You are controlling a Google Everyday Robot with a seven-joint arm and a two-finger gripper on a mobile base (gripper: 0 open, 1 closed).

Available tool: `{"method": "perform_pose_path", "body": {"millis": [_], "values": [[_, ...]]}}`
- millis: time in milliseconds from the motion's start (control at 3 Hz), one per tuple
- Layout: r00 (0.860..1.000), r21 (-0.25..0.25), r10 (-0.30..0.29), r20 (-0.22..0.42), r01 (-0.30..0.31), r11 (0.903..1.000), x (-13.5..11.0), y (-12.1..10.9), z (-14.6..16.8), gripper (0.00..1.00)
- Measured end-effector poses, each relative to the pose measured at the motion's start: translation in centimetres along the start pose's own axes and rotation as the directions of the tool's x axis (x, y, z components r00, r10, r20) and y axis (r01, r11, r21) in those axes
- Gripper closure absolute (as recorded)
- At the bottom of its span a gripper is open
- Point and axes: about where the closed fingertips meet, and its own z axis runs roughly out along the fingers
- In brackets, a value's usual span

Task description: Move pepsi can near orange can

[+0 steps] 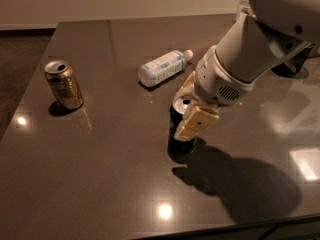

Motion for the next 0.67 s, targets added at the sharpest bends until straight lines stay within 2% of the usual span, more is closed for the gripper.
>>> {"method": "perform_pose_path", "body": {"millis": [333, 667], "values": [[1.0, -0.002, -0.008, -0.016, 0.008, 1.0, -1.2, -0.7, -0.6, 0.72], [0.999, 0.005, -0.026, -0.019, 0.027, 0.9996, -3.1, -1.9, -1.2, 0.95]]}}
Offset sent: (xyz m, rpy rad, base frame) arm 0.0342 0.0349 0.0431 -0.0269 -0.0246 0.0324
